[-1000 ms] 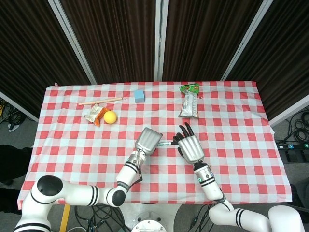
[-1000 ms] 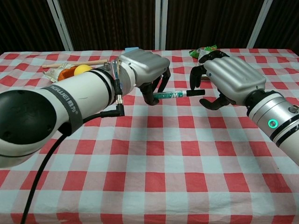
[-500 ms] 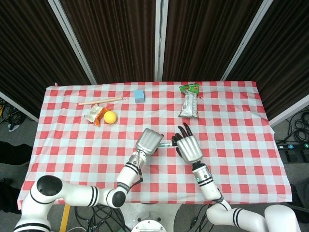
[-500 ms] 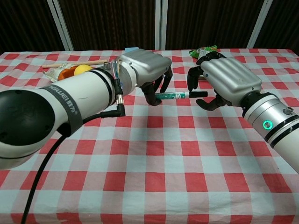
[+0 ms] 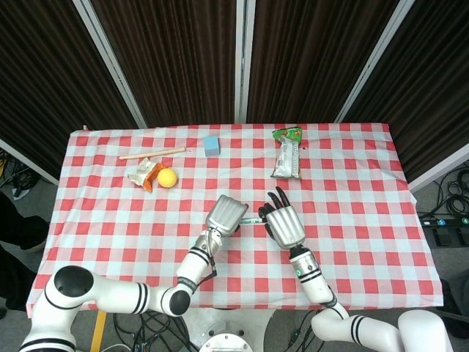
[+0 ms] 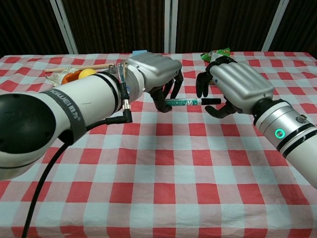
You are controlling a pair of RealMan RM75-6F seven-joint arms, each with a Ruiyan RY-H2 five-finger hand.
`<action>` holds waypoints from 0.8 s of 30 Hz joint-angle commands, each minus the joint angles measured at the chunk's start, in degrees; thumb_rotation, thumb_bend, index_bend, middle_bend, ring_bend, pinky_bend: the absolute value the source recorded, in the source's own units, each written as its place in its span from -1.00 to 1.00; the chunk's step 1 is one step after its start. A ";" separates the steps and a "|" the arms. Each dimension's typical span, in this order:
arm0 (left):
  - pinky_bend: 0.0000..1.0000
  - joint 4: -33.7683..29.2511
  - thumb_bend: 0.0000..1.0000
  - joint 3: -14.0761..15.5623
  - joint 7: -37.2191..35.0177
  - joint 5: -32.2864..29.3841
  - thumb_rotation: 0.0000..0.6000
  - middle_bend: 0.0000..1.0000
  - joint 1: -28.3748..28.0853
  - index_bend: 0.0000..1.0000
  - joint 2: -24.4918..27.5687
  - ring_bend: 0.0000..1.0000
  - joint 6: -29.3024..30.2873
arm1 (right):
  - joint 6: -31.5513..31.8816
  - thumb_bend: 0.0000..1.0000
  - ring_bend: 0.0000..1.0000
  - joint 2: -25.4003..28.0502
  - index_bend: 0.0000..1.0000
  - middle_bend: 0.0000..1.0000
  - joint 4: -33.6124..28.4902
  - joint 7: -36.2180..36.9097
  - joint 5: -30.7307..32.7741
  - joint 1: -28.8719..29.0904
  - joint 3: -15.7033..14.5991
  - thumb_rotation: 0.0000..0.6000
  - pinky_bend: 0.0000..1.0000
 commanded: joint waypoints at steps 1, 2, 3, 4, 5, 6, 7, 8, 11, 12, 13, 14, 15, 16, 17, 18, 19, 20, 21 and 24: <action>0.76 -0.19 -0.25 0.04 -0.11 0.01 1.00 0.21 0.05 0.17 0.07 1.00 0.09 | 0.19 -0.56 -0.67 -0.05 -0.01 -0.06 0.12 0.22 -0.03 0.05 0.02 1.00 -0.82; 0.76 -0.23 -0.25 0.05 -0.14 0.01 1.00 0.21 0.05 0.17 0.09 1.00 0.10 | 0.31 -0.56 -0.66 -0.10 -0.01 -0.04 0.20 0.39 -0.08 0.05 0.00 1.00 -0.81; 0.76 -0.25 -0.25 0.07 -0.15 -0.01 1.00 0.21 0.05 0.17 0.10 1.00 0.10 | 0.38 -0.56 -0.65 -0.14 -0.01 -0.03 0.32 0.53 -0.11 0.05 -0.03 1.00 -0.81; 0.76 -0.29 -0.25 0.05 -0.23 -0.05 1.00 0.21 0.05 0.17 0.11 1.00 0.10 | 0.46 -0.55 -0.64 -0.20 -0.01 -0.02 0.47 0.61 -0.12 0.05 -0.08 1.00 -0.80; 0.76 -0.32 -0.25 0.04 -0.31 -0.05 1.00 0.21 0.07 0.17 0.12 1.00 0.11 | 0.50 -0.55 -0.64 -0.24 -0.01 -0.01 0.54 0.67 -0.12 0.04 -0.12 1.00 -0.80; 0.76 -0.38 -0.25 0.05 -0.38 -0.02 1.00 0.21 0.08 0.17 0.15 1.00 0.12 | 0.52 -0.55 -0.64 -0.27 0.00 -0.01 0.58 0.80 -0.11 0.04 -0.14 1.00 -0.80; 0.76 -0.43 -0.25 0.01 -0.50 0.02 1.00 0.21 0.08 0.17 0.17 1.00 0.12 | 0.56 -0.54 -0.63 -0.29 0.00 0.00 0.59 1.05 -0.11 0.03 -0.18 1.00 -0.80; 0.76 -0.49 -0.25 0.00 -0.59 0.05 1.00 0.21 0.09 0.17 0.19 1.00 0.10 | 0.64 -0.54 -0.62 -0.33 0.00 0.02 0.66 1.20 -0.17 0.02 -0.23 1.00 -0.79; 0.76 -0.70 -0.25 0.10 -0.72 0.13 1.00 0.21 0.14 0.17 0.31 1.00 0.15 | 1.09 -0.52 -0.59 -0.48 0.01 0.07 0.88 1.53 -0.46 -0.04 -0.43 1.00 -0.78; 0.76 -0.73 -0.25 0.16 -0.71 0.13 1.00 0.21 0.15 0.17 0.33 1.00 0.15 | 1.28 -0.51 -0.59 -0.52 0.02 0.07 0.92 1.58 -0.57 -0.06 -0.46 1.00 -0.78; 0.76 -0.76 -0.25 0.21 -0.70 0.06 1.00 0.21 0.16 0.17 0.37 1.00 0.12 | 1.63 -0.51 -0.58 -0.60 0.04 0.09 0.99 1.70 -0.76 -0.10 -0.50 1.00 -0.78; 0.76 -0.78 -0.25 0.26 -0.71 0.02 1.00 0.21 0.18 0.17 0.39 1.00 0.12 | 1.92 -0.51 -0.57 -0.68 0.07 0.10 1.07 1.81 -0.91 -0.14 -0.54 1.00 -0.78; 0.76 -0.78 -0.25 0.29 -0.72 -0.03 1.00 0.21 0.20 0.17 0.41 1.00 0.11 | 2.13 -0.51 -0.56 -0.73 0.08 0.11 1.17 1.86 -1.01 -0.18 -0.57 1.00 -0.78; 0.76 -0.74 -0.25 0.32 -0.74 -0.13 1.00 0.21 0.22 0.17 0.43 1.00 0.09 | 2.34 -0.51 -0.55 -0.77 0.11 0.13 1.28 1.90 -1.10 -0.21 -0.59 1.00 -0.78; 0.76 -0.72 -0.25 0.37 -0.73 -0.24 1.00 0.21 0.24 0.17 0.44 1.00 0.07 | 2.47 -0.50 -0.54 -0.80 0.13 0.14 1.38 1.90 -1.13 -0.24 -0.58 1.00 -0.77; 0.76 -0.72 -0.25 0.44 -0.69 -0.33 1.00 0.21 0.26 0.17 0.47 1.00 0.04 | 2.63 -0.50 -0.54 -0.86 0.15 0.15 1.46 1.87 -1.16 -0.28 -0.58 1.00 -0.77; 0.76 -0.70 -0.25 0.53 -0.63 -0.42 1.00 0.21 0.27 0.17 0.50 1.00 0.00 | 2.92 -0.50 -0.53 -0.96 0.17 0.17 1.62 1.87 -1.24 -0.35 -0.59 1.00 -0.77; 0.76 -0.68 -0.25 0.59 -0.59 -0.47 1.00 0.21 0.26 0.17 0.51 1.00 -0.04 | 3.10 -0.49 -0.52 -1.03 0.19 0.18 1.74 1.95 -1.28 -0.40 -0.58 1.00 -0.77; 0.76 -0.66 -0.25 0.63 -0.59 -0.53 1.00 0.21 0.26 0.17 0.51 1.00 -0.09 | 3.21 -0.49 -0.52 -1.09 0.20 0.19 1.88 2.03 -1.27 -0.42 -0.53 1.00 -0.77; 0.76 -0.71 -0.25 0.80 -0.71 -0.54 1.00 0.21 0.35 0.17 0.50 1.00 -0.08 | 3.45 -0.48 -0.49 -1.31 0.27 0.24 2.30 2.13 -1.21 -0.43 -0.39 1.00 -0.77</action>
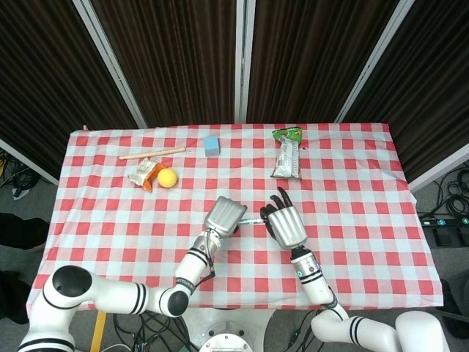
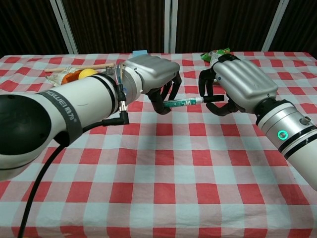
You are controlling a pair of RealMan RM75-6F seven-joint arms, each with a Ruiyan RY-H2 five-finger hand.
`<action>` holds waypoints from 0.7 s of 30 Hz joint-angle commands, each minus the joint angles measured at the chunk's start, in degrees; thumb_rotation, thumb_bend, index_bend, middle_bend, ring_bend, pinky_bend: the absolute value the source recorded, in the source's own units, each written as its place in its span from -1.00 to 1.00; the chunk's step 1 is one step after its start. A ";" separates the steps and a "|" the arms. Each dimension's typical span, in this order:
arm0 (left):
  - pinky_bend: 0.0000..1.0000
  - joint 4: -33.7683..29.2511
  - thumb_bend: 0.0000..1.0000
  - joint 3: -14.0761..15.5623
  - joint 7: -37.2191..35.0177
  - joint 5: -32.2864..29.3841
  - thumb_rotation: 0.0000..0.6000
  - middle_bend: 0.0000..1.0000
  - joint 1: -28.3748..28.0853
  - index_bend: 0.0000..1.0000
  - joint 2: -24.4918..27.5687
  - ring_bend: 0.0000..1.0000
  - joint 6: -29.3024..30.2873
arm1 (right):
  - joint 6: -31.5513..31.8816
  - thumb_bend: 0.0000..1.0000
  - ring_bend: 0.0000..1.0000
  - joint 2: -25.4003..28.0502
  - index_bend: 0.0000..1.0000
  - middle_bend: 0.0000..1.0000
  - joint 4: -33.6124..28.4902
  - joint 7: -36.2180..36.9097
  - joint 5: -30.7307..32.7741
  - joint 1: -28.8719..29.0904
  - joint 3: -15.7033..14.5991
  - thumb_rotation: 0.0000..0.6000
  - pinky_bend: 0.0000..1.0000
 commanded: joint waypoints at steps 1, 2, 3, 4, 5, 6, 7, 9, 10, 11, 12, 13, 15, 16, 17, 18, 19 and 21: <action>0.76 -0.12 -0.25 0.17 -0.11 0.09 1.00 0.21 0.12 0.17 0.03 1.00 0.10 | 0.20 -0.47 -0.47 -0.22 0.29 0.25 0.30 0.04 0.07 -0.03 0.12 1.00 -0.77; 0.76 -0.10 -0.25 0.21 -0.11 0.09 1.00 0.21 0.13 0.17 0.06 1.00 0.08 | 0.24 -0.46 -0.46 -0.29 0.32 0.27 0.41 0.03 0.12 -0.02 0.19 1.00 -0.77; 0.76 -0.07 -0.25 0.25 -0.09 0.04 1.00 0.21 0.12 0.17 0.08 1.00 0.01 | 0.23 -0.45 -0.45 -0.33 0.34 0.29 0.51 0.04 0.18 0.00 0.24 1.00 -0.77; 0.76 -0.04 -0.25 0.28 -0.08 -0.01 1.00 0.21 0.12 0.17 0.12 1.00 -0.05 | 0.22 -0.44 -0.43 -0.35 0.36 0.30 0.60 0.09 0.24 0.02 0.31 1.00 -0.77; 0.76 -0.01 -0.25 0.29 -0.11 0.00 1.00 0.21 0.13 0.17 0.14 1.00 -0.04 | 0.25 -0.44 -0.42 -0.35 0.38 0.31 0.68 0.11 0.27 0.02 0.36 1.00 -0.76; 0.76 -0.01 -0.25 0.33 -0.19 0.04 1.00 0.21 0.19 0.17 0.18 1.00 0.01 | 0.31 -0.43 -0.41 -0.33 0.39 0.32 0.75 0.14 0.30 -0.01 0.38 1.00 -0.76; 0.76 -0.08 -0.25 0.40 -0.36 0.10 1.00 0.21 0.35 0.17 0.31 1.00 0.09 | 0.44 -0.43 -0.40 -0.28 0.39 0.32 0.83 0.20 0.32 -0.08 0.39 1.00 -0.76; 0.76 -0.17 -0.25 0.65 -0.68 0.33 1.00 0.21 0.72 0.17 0.65 1.00 0.26 | 0.73 -0.43 -0.40 -0.10 0.40 0.33 0.99 0.38 0.33 -0.32 0.33 1.00 -0.76; 0.76 -0.18 -0.25 0.93 -0.93 0.50 1.00 0.21 1.06 0.17 0.93 1.00 0.40 | 0.99 -0.43 -0.40 0.10 0.41 0.33 1.14 0.67 0.34 -0.54 0.29 1.00 -0.76; 0.76 -0.17 -0.25 1.16 -1.16 0.57 1.00 0.21 1.36 0.17 1.15 1.00 0.45 | 1.16 -0.43 -0.40 0.27 0.41 0.33 1.30 0.97 0.38 -0.73 0.25 1.00 -0.76; 0.76 -0.11 -0.25 1.42 -1.43 0.65 1.00 0.21 1.67 0.17 1.34 1.00 0.46 | 1.26 -0.43 -0.40 0.45 0.41 0.33 1.50 1.31 0.47 -0.93 0.23 1.00 -0.76; 0.76 0.03 -0.25 1.85 -1.84 0.87 1.00 0.21 2.12 0.17 1.60 1.00 0.43 | 1.23 -0.44 -0.40 0.69 0.41 0.33 1.81 1.76 0.68 -1.17 0.20 1.00 -0.76; 0.76 0.57 -0.25 2.71 -2.55 1.59 1.00 0.21 2.84 0.17 1.84 1.00 0.38 | 0.97 -0.44 -0.40 1.02 0.41 0.33 2.32 2.25 1.05 -1.50 0.09 1.00 -0.76; 0.76 1.12 -0.25 3.41 -3.03 2.28 1.00 0.21 3.34 0.17 1.91 1.00 0.35 | 0.79 -0.44 -0.40 1.21 0.41 0.33 2.74 2.50 1.23 -1.71 -0.07 1.00 -0.76; 0.76 1.64 -0.25 3.96 -3.49 2.87 1.00 0.21 3.72 0.17 1.90 1.00 0.21 | 0.61 -0.45 -0.40 1.32 0.41 0.32 3.09 2.69 1.37 -1.88 -0.22 1.00 -0.76; 0.76 2.49 -0.25 4.68 -4.27 3.66 1.00 0.21 4.24 0.17 1.82 1.00 -0.16 | 0.26 -0.45 -0.40 1.42 0.41 0.32 3.62 3.03 1.63 -2.10 -0.41 1.00 -0.76; 0.76 3.22 -0.25 5.22 -4.91 4.27 1.00 0.21 4.62 0.17 1.70 1.00 -0.50 | -0.09 -0.45 -0.40 1.45 0.41 0.32 4.04 3.33 1.88 -2.23 -0.51 1.00 -0.76; 0.76 5.20 -0.25 6.31 -6.55 5.80 1.00 0.21 5.48 0.16 1.19 1.00 -1.32 | -1.04 -0.46 -0.40 1.44 0.42 0.31 5.07 4.02 2.44 -2.41 -0.70 1.00 -0.76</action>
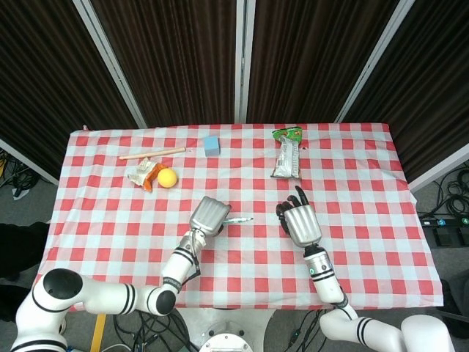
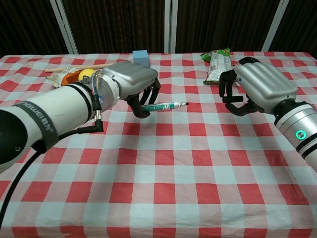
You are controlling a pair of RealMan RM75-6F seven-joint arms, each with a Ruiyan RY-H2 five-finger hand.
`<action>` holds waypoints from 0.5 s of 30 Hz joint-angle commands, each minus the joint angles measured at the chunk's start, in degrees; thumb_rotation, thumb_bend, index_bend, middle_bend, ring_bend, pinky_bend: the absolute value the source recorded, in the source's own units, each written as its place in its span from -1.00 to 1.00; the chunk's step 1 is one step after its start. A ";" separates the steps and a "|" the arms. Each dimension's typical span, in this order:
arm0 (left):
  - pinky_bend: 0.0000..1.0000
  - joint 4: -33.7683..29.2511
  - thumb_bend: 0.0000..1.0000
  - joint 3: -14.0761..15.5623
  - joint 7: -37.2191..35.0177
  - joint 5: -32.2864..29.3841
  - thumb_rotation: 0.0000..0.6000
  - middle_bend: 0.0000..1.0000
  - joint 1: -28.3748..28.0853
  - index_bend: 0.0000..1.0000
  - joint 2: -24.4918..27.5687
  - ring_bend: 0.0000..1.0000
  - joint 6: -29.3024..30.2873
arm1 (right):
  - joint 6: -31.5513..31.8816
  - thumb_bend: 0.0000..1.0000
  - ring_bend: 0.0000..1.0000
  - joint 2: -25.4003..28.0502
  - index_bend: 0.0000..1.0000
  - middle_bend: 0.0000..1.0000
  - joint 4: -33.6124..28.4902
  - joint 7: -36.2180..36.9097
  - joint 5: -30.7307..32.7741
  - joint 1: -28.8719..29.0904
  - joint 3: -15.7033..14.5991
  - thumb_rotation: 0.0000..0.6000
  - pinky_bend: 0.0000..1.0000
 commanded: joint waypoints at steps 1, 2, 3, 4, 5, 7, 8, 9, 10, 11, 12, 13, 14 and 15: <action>0.76 3.22 -0.25 1.87 -2.58 2.50 1.00 0.21 1.54 0.16 -0.81 1.00 -1.34 | -1.26 -0.47 -0.40 0.01 0.41 0.30 1.37 1.02 0.74 -0.28 -0.34 1.00 -0.76; 0.76 4.11 -0.25 2.20 -3.20 3.10 1.00 0.21 1.87 0.16 -1.13 1.00 -1.58 | -1.64 -0.47 -0.40 -0.07 0.40 0.29 1.79 1.35 0.86 -0.26 -0.41 1.00 -0.76; 0.76 4.97 -0.25 2.46 -3.81 3.70 1.00 0.21 2.16 0.15 -1.45 1.00 -1.82 | -2.03 -0.48 -0.40 -0.17 0.39 0.28 2.21 1.64 0.98 -0.22 -0.48 1.00 -0.76; 0.76 6.06 -0.26 2.72 -4.55 4.37 1.00 0.20 2.52 0.14 -1.85 1.00 -2.18 | -2.60 -0.50 -0.41 -0.31 0.38 0.26 2.75 1.91 1.15 -0.15 -0.56 1.00 -0.77; 0.76 6.77 -0.26 2.84 -5.07 4.76 1.00 0.18 2.77 0.12 -2.11 1.00 -2.50 | -2.97 -0.52 -0.41 -0.42 0.35 0.24 3.11 2.05 1.27 -0.08 -0.59 1.00 -0.77; 0.76 8.07 -0.32 2.92 -6.14 5.33 1.00 0.13 3.20 0.05 -2.50 0.99 -3.53 | -3.80 -0.54 -0.43 -0.64 0.29 0.19 3.69 2.38 1.56 0.04 -0.66 1.00 -0.79; 0.75 8.39 -0.41 2.96 -6.48 5.58 1.00 0.07 3.36 -0.03 -2.52 0.99 -3.96 | -4.19 -0.58 -0.47 -0.68 0.21 0.13 3.80 2.42 1.75 0.08 -0.65 1.00 -0.83; 0.75 8.65 -0.48 2.93 -6.87 5.87 1.00 0.02 3.51 -0.11 -2.51 0.98 -4.30 | -4.55 -0.63 -0.51 -0.67 0.13 0.07 3.82 2.31 1.93 0.12 -0.65 1.00 -0.86; 0.75 8.91 -0.52 2.84 -7.40 6.33 1.00 -0.01 3.71 -0.15 -2.45 0.98 -4.61 | -4.84 -0.67 -0.56 -0.63 0.07 0.01 3.77 2.15 2.03 0.16 -0.68 1.00 -0.89; 0.75 9.00 -0.56 2.79 -7.77 6.73 1.00 -0.05 3.86 -0.22 -2.36 0.98 -4.76 | -4.94 -0.72 -0.61 -0.57 -0.01 -0.06 3.67 2.11 2.02 0.17 -0.74 1.00 -0.92; 0.75 8.97 -0.59 2.73 -8.18 7.27 1.00 -0.08 4.06 -0.25 -2.16 0.97 -4.89 | -5.09 -0.74 -0.64 -0.41 -0.05 -0.11 3.41 2.13 2.03 0.14 -0.82 1.00 -0.93; 0.75 8.86 -0.60 2.70 -8.36 7.61 1.00 -0.10 4.19 -0.27 -1.97 0.97 -4.98 | -5.17 -0.77 -0.69 -0.26 -0.10 -0.17 3.14 2.08 2.08 0.11 -0.84 1.00 -0.95; 0.75 8.67 -0.62 2.65 -8.42 7.82 1.00 -0.12 4.30 -0.28 -1.75 0.97 -5.07 | -5.23 -0.79 -0.72 -0.05 -0.13 -0.21 2.84 2.04 2.09 0.09 -0.84 1.00 -0.97; 0.75 8.40 -0.63 2.56 -8.47 7.97 1.00 -0.13 4.43 -0.29 -1.50 0.97 -5.11 | -5.26 -0.80 -0.73 0.19 -0.15 -0.23 2.51 2.00 2.08 0.06 -0.87 1.00 -0.97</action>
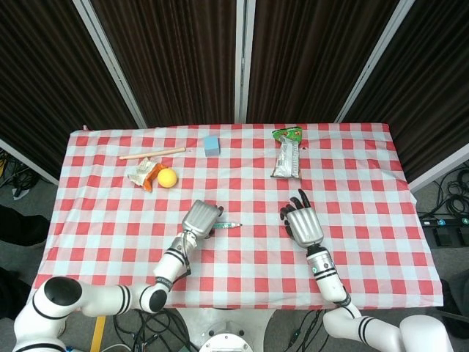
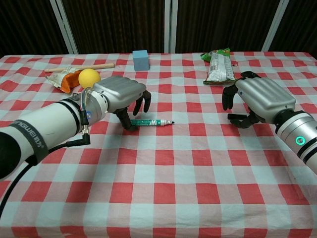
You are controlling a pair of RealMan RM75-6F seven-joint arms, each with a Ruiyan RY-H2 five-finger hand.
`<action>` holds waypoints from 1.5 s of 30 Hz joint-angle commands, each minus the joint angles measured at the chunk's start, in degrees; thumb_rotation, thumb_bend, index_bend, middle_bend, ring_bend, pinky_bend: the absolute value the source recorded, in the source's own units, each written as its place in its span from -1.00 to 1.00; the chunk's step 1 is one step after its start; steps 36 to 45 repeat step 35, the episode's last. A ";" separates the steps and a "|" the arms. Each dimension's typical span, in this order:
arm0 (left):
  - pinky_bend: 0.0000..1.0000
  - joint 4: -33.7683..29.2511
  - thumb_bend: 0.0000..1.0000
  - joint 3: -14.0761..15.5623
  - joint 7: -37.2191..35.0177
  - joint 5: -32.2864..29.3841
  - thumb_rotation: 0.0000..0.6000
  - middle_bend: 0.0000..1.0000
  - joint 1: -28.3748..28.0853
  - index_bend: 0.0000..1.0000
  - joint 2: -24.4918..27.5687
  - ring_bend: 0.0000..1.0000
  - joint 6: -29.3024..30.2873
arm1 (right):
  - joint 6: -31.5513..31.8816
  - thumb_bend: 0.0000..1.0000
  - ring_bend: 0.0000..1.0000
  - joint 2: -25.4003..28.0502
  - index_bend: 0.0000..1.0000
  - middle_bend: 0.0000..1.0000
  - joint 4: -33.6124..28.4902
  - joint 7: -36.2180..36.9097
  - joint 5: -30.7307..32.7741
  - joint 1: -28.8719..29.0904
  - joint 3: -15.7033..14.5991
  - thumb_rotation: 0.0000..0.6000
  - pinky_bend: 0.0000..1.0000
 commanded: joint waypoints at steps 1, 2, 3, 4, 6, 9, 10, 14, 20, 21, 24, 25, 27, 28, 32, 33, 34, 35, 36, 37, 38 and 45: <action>0.75 -0.86 -0.64 -0.32 -0.37 0.60 1.00 -0.13 0.55 -0.29 0.77 0.96 0.03 | -0.09 -0.81 -0.74 0.75 -0.15 -0.25 -1.05 -0.11 0.04 -0.15 -0.09 1.00 -0.97; 0.75 -1.27 -0.64 -0.45 -0.44 0.84 1.00 -0.14 0.76 -0.29 1.06 0.96 0.33 | 0.06 -0.81 -0.74 1.06 -0.15 -0.26 -1.54 -0.14 0.04 -0.26 -0.06 1.00 -0.98; 0.75 -1.79 -0.65 -0.63 -0.54 1.09 1.00 -0.14 0.99 -0.29 1.40 0.96 0.74 | 0.33 -0.81 -0.75 1.39 -0.15 -0.27 -2.06 -0.13 0.01 -0.40 -0.02 1.00 -0.98; 0.74 -2.65 -0.65 -0.95 -0.77 1.52 1.00 -0.14 1.35 -0.29 1.93 0.96 1.47 | 0.82 -0.81 -0.75 1.89 -0.16 -0.28 -2.81 -0.14 -0.07 -0.65 0.01 1.00 -0.98; 0.73 -4.34 -0.66 -1.32 -1.17 2.56 1.00 -0.14 2.15 -0.29 2.94 0.95 3.29 | 1.89 -0.81 -0.75 2.89 -0.16 -0.28 -4.34 -0.29 -0.31 -1.25 -0.07 1.00 -0.98; 0.69 -8.15 -0.68 -1.01 -1.92 6.04 1.00 -0.15 4.54 -0.29 5.35 0.86 8.59 | 5.78 -0.82 -0.75 5.40 -0.16 -0.28 -7.94 -0.04 -1.70 -3.43 -0.97 1.00 -0.98; 0.66 -9.45 -0.69 -0.20 -2.29 8.54 1.00 -0.15 6.04 -0.29 6.43 0.79 11.86 | 7.96 -0.82 -0.75 6.65 -0.16 -0.28 -9.37 0.19 -2.51 -4.74 -1.59 1.00 -0.98; 0.16 -11.30 -0.75 5.26 -5.48 18.67 1.00 -0.38 13.10 -0.40 9.70 -0.08 23.95 | 14.31 -0.84 -0.81 11.90 -0.21 -0.34 -14.20 1.66 -4.28 -10.04 -4.41 1.00 -0.98; -0.54 -13.94 -0.81 12.45 -10.12 22.13 1.00 -0.71 26.75 -0.60 12.61 -0.71 36.54 | 17.62 -0.84 -1.00 19.20 -0.49 -0.46 -19.62 3.53 -3.74 -17.78 -9.99 1.00 -1.00; -0.54 -14.21 -0.81 13.36 -11.13 22.29 1.00 -0.71 28.84 -0.60 12.78 -0.71 38.08 | 18.17 -0.84 -1.00 19.40 -0.51 -0.47 -19.77 3.50 -3.45 -18.84 -10.46 1.00 -1.00; -0.55 -13.80 -0.81 16.07 -13.47 23.78 1.00 -0.71 34.95 -0.61 12.78 -0.71 42.86 | 20.04 -0.84 -1.00 19.03 -0.55 -0.50 -19.19 4.88 -3.18 -21.92 -11.67 1.00 -1.00; -0.55 -13.28 -0.81 16.92 -14.05 24.66 1.00 -0.71 37.08 -0.61 12.59 -0.71 44.70 | 20.74 -0.84 -1.00 18.70 -0.55 -0.51 -18.66 5.78 -3.41 -22.89 -12.02 1.00 -1.00; -0.56 -12.65 -0.81 17.84 -14.98 25.97 1.00 -0.70 39.78 -0.61 12.32 -0.71 46.81 | 21.77 -0.84 -1.00 18.24 -0.55 -0.51 -17.77 6.66 -4.01 -23.98 -12.35 1.00 -1.00; -0.58 -12.24 -0.81 18.19 -15.49 26.78 1.00 -0.69 41.23 -0.61 12.26 -0.71 47.83 | 22.45 -0.84 -1.00 17.97 -0.55 -0.51 -17.29 6.98 -4.57 -24.50 -12.43 1.00 -1.00; -0.64 -11.34 -0.81 18.77 -16.54 29.08 1.00 -0.66 44.28 -0.61 12.92 -0.71 49.01 | 24.30 -0.84 -1.00 17.62 -0.55 -0.51 -16.93 7.36 -6.73 -25.49 -12.54 1.00 -1.00; -0.64 -11.39 -0.81 18.62 -16.82 29.34 1.00 -0.66 44.78 -0.61 13.17 -0.71 49.00 | 24.59 -0.83 -1.00 17.56 -0.55 -0.51 -16.93 7.31 -7.06 -25.63 -12.42 1.00 -1.00; -0.64 -11.41 -0.81 18.28 -17.14 29.68 1.00 -0.66 45.35 -0.61 13.44 -0.71 48.97 | 24.83 -0.83 -1.00 17.48 -0.55 -0.51 -16.95 7.26 -7.41 -25.77 -12.25 1.00 -1.00; -0.64 -11.36 -0.81 17.99 -17.38 29.93 1.00 -0.66 45.74 -0.61 13.60 -0.71 48.94 | 24.84 -0.83 -1.00 17.43 -0.55 -0.51 -16.99 7.28 -7.60 -25.81 -12.09 1.00 -1.00; -0.64 -11.36 -0.81 17.99 -17.38 29.93 1.00 -0.66 45.74 -0.61 13.60 -0.71 48.94 | 24.84 -0.83 -1.00 17.43 -0.55 -0.51 -16.99 7.28 -7.60 -25.81 -12.09 1.00 -1.00; -0.64 -11.36 -0.81 17.99 -17.38 29.93 1.00 -0.66 45.74 -0.61 13.60 -0.71 48.94 | 24.84 -0.83 -1.00 17.43 -0.55 -0.51 -16.99 7.28 -7.60 -25.81 -12.09 1.00 -1.00; -0.64 -11.36 -0.81 17.99 -17.38 29.93 1.00 -0.66 45.74 -0.61 13.60 -0.71 48.94 | 24.84 -0.83 -1.00 17.43 -0.55 -0.51 -16.99 7.28 -7.60 -25.81 -12.09 1.00 -1.00; -0.64 -11.36 -0.81 17.99 -17.38 29.93 1.00 -0.66 45.74 -0.61 13.60 -0.71 48.94 | 24.84 -0.83 -1.00 17.43 -0.55 -0.51 -16.99 7.28 -7.60 -25.81 -12.09 1.00 -1.00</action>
